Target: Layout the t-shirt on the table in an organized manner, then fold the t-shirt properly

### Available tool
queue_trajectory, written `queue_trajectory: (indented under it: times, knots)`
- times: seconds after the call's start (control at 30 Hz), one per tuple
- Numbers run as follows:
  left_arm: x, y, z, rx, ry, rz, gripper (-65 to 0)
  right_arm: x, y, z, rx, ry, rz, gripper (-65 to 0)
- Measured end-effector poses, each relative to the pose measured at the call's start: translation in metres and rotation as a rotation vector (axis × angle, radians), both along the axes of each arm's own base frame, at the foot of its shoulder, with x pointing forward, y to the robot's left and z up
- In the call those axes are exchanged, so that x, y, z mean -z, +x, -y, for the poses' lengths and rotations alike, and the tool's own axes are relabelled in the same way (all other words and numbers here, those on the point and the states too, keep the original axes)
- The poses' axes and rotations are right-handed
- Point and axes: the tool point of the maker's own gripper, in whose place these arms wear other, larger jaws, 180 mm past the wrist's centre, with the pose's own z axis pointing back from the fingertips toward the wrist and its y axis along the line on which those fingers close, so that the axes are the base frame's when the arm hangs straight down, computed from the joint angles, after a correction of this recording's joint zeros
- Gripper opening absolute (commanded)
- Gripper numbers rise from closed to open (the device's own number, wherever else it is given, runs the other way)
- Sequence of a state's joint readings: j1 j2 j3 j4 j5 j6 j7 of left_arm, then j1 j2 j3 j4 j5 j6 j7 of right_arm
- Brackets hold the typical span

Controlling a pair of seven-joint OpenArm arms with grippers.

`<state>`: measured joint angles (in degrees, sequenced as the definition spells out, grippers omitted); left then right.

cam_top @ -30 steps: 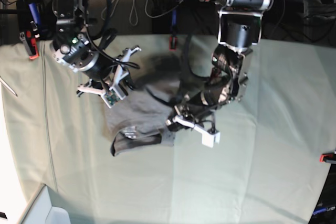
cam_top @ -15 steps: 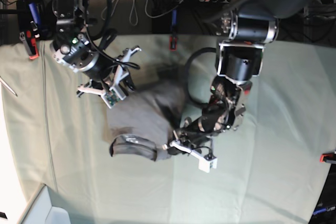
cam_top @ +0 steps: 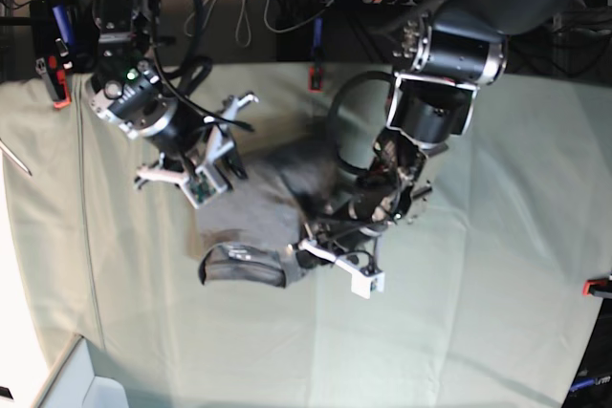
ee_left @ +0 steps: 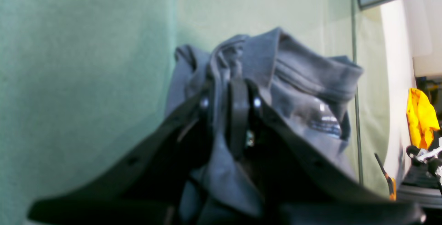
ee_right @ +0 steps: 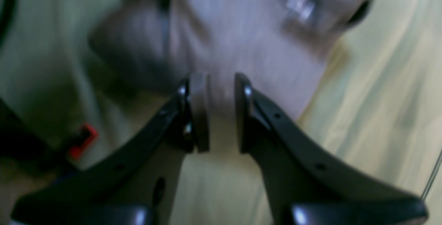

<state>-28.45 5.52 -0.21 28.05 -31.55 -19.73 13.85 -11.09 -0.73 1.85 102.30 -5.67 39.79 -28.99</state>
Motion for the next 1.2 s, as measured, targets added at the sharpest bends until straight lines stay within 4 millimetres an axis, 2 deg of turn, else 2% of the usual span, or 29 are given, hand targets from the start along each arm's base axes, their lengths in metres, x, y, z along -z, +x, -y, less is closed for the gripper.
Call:
queue_trajectory:
  times: [0.1, 0.2, 0.27, 0.4, 0.6, 0.8, 0.97, 1.1, 1.2]
  knots:
    - [-0.002, 0.002, -0.001, -0.005, -0.001, 0.009, -56.5, -0.008, 0.005, -0.007, 0.007, 0.025, 0.018, -52.3]
    - [-0.002, 0.002, -0.002, -0.006, 0.001, 0.008, -56.5, -0.010, 0.020, -0.025, 0.014, 0.087, 0.020, -54.6]
    - [-0.002, 0.002, -0.001, -0.004, 0.001, 0.008, -56.5, -0.005, 0.033, -0.038, 0.008, 0.133, 0.007, -57.3]
    - [-0.002, 0.004, -0.008, -0.014, 0.007, 0.010, -56.5, 0.023, 0.043, -0.046, -0.003, 0.142, -0.079, -58.2]
    - [-0.002, 0.004, -0.007, -0.013, 0.009, 0.009, -56.5, 0.071, 0.023, -0.061, -0.012, 0.193, -0.215, -58.3]
    - [-0.001, 0.004, -0.011, -0.016, 0.014, 0.008, -56.5, 0.091, 0.012, -0.073, 0.004, 0.290, -0.238, -58.2]
    - [0.000, 0.005, -0.016, -0.021, 0.023, 0.008, -56.0, 0.081, 0.013, -0.066, -0.001, 0.251, -0.213, -58.2]
    - [-0.001, 0.006, -0.019, -0.016, 0.025, 0.011, -55.3, 0.032, 0.019, -0.042, 0.017, 0.199, -0.048, -58.1]
    - [-0.001, 0.006, -0.022, -0.020, 0.030, 0.011, -47.5, 0.006, 0.028, -0.024, 0.038, 0.183, 0.042, -58.1]
